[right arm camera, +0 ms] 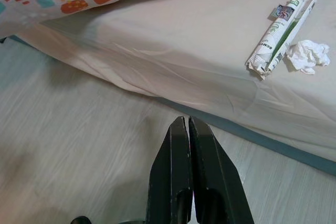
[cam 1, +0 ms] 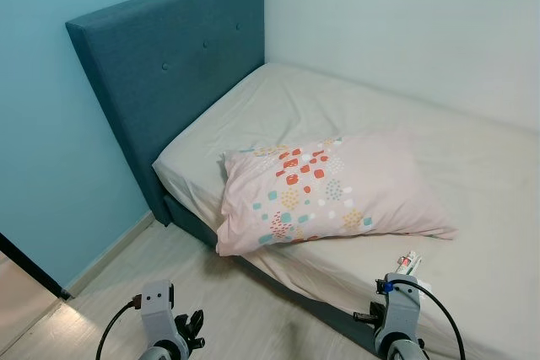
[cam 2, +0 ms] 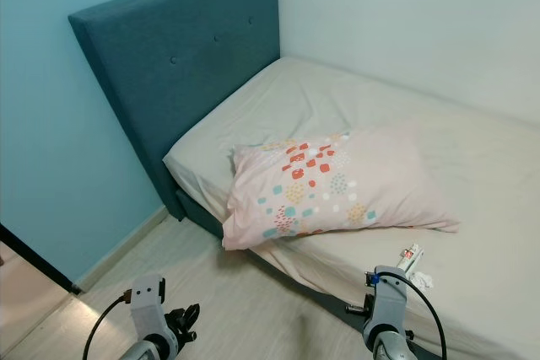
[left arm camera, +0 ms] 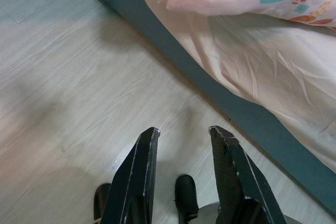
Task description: Clean up the room
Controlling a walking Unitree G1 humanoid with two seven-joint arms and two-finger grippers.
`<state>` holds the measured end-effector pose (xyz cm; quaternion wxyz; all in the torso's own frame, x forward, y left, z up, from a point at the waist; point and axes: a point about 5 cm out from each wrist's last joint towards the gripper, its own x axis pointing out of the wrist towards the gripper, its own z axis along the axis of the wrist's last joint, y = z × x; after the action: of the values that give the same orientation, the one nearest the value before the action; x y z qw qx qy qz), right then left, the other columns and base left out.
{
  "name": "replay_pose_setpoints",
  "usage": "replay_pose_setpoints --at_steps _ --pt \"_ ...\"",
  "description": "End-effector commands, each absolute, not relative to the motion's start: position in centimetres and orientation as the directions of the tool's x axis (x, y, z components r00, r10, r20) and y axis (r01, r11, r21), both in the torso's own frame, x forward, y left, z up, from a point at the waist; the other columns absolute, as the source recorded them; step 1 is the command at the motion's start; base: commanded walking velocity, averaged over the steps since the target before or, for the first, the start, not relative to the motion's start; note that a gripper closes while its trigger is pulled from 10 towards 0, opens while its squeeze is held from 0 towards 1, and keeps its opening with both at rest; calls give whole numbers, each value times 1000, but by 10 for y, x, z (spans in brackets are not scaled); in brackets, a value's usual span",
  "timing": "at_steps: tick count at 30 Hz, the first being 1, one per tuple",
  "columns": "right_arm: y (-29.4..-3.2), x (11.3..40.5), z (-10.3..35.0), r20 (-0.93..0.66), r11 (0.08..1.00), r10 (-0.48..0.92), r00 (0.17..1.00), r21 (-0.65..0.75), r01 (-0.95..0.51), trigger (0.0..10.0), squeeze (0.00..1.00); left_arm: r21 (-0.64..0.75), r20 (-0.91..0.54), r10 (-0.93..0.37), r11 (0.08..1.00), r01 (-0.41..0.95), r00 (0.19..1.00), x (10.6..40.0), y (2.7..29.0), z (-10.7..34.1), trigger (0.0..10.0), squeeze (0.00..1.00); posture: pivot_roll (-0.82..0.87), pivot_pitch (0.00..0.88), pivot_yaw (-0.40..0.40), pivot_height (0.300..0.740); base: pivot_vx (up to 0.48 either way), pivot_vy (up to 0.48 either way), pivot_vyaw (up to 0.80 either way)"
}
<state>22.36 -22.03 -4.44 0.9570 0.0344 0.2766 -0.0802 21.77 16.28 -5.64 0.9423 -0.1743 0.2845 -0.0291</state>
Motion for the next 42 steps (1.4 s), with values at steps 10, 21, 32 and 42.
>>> replay_pose_setpoints --at_steps 10,21,32,42 --pt "-220 216 -50 -566 983 -132 814 31 181 10000 0 -335 -559 -156 941 -50 815 211 163 -62 10000 0 -174 0 9 740 0 0 0" --pt "-217 219 -50 -566 983 -128 814 39 182 10000 0 -330 -556 -163 943 -36 815 214 162 -60 10000 0 -180 0 15 740 0 0 0" --pt "-219 221 -48 -565 982 -138 814 32 188 10000 0 -336 -547 -162 941 -38 822 217 161 -58 10000 0 -179 0 12 740 0 0 0" --pt "-220 221 -48 -566 981 -149 811 21 195 10000 0 -339 -540 -162 940 -37 826 218 160 -57 10000 0 -181 0 13 740 0 0 0"
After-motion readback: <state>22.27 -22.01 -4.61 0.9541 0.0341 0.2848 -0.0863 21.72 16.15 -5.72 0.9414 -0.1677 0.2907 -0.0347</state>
